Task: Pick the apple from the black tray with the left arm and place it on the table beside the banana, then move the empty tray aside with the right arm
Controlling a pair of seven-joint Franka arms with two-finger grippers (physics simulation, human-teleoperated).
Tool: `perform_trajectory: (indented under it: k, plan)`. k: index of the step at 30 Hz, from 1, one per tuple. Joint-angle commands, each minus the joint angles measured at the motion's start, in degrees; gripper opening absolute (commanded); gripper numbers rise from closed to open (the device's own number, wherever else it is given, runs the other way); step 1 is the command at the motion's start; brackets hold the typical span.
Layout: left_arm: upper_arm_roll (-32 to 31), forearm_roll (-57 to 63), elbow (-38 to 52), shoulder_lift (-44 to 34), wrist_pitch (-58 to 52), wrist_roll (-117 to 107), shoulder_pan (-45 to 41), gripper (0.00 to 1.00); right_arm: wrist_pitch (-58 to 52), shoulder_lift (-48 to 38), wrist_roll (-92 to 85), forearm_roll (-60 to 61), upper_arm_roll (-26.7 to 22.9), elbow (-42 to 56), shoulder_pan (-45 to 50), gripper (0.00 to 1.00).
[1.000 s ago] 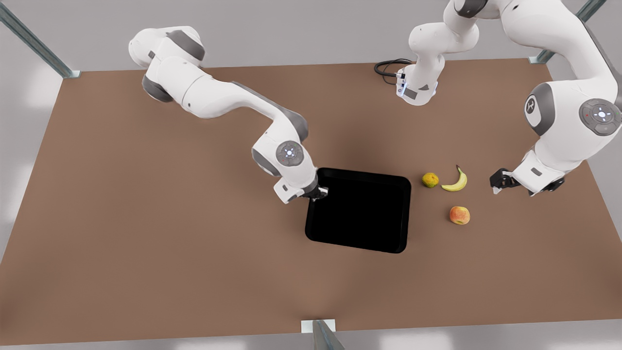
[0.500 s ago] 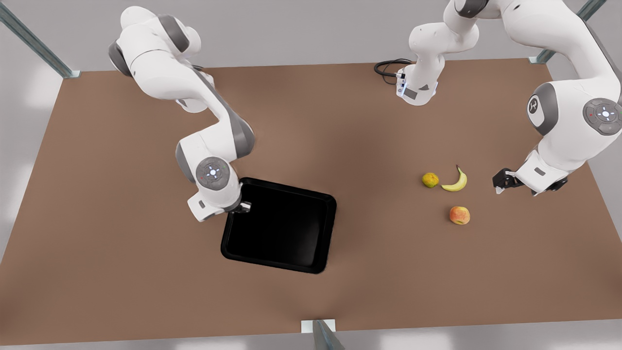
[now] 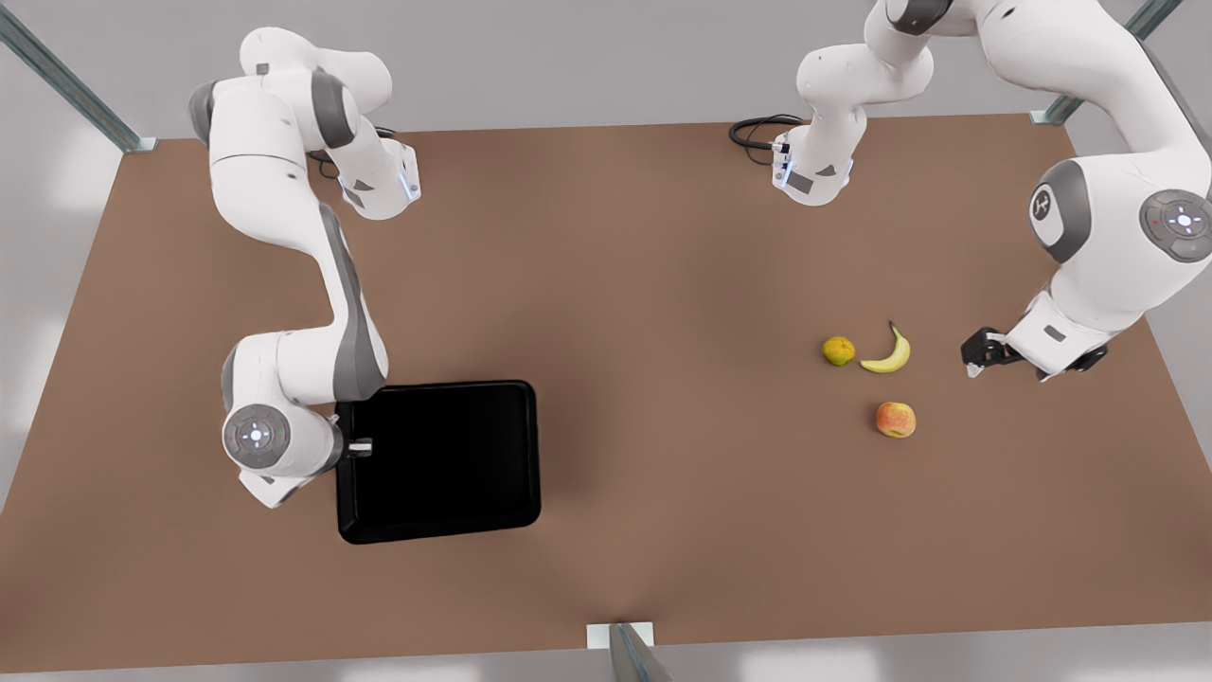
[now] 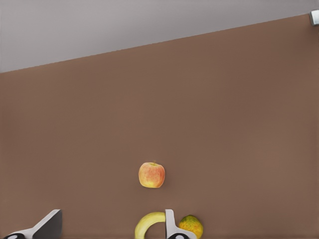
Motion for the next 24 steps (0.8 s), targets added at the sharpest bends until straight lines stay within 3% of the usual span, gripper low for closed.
perform_trajectory:
  k: [1, 8, 10, 11, 12, 13, 17, 21, 24]
  plan:
    - [0.0, -1.2, 0.2, 0.0, 0.0, -0.2, 0.6, 1.00, 6.4, 1.0, -35.0, 1.9, -0.9, -0.2, -0.1, 0.16]
    - [-2.5, -2.0, 1.0, 1.2, 0.0, 0.1, 2.2, 1.00, 7.0, 4.6, -35.0, 4.0, -2.9, -0.3, -0.2, 0.18]
    - [-2.4, -2.0, 1.0, 1.1, -0.2, 0.0, 2.4, 1.00, 8.7, 5.5, -35.0, 4.0, -3.0, -0.4, -0.2, 0.26]
    - [-2.1, -2.0, 1.0, 1.0, -0.2, 0.1, 2.8, 1.00, 8.7, 5.5, -35.0, 4.0, -3.2, -0.4, -0.2, 0.47]
    - [-2.1, -2.1, 1.0, 1.0, -1.7, 0.1, 2.8, 1.00, 9.0, 5.8, -34.7, 4.1, -3.3, -0.4, -0.2, 0.82]
    - [-2.4, -2.1, 1.0, 1.0, -1.7, 0.1, 2.8, 1.00, 9.0, 5.8, -34.6, 4.1, -3.3, -0.4, -0.2, 1.00]
    - [-2.4, -2.0, 1.1, 1.1, -1.7, 0.1, 2.8, 1.00, 7.3, 3.6, -34.9, 4.4, -3.5, -0.4, 0.0, 1.00]
    - [-2.3, -2.0, 1.1, 1.1, -1.7, 0.2, 2.8, 1.00, -8.0, -13.0, -32.9, 5.2, -0.4, -0.2, 0.4, 1.00]
    - [-2.3, -2.0, 1.1, 1.1, -1.7, 0.2, 2.8, 1.00, -9.6, -18.2, -32.0, 2.6, 0.1, -0.2, 0.4, 1.00]
